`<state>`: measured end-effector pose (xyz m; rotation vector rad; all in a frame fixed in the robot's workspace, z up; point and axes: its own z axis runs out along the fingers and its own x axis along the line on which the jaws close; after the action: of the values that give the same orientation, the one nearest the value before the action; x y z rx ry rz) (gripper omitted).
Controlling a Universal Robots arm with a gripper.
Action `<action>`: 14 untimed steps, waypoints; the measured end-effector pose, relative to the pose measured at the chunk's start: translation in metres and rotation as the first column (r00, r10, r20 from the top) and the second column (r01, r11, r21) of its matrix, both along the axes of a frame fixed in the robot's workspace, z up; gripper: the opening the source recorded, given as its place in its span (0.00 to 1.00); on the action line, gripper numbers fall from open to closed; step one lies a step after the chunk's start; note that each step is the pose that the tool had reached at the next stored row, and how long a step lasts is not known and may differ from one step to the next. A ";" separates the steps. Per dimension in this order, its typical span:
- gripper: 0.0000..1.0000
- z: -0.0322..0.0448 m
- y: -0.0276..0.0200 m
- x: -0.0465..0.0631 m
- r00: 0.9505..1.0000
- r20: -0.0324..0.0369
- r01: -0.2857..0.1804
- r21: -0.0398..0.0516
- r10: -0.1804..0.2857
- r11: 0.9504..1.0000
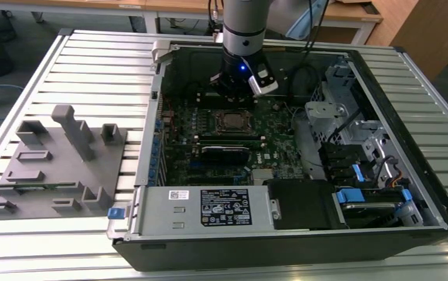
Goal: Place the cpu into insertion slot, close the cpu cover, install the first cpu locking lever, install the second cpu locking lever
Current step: 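Install the first cpu locking lever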
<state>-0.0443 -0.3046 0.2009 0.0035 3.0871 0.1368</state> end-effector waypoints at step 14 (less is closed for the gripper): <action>0.11 0.0000 -0.0060 0.002 1.000 0.000 0.000 0.038 0.000 0.999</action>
<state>-0.0425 -0.3106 0.2009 0.0050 3.0839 0.1947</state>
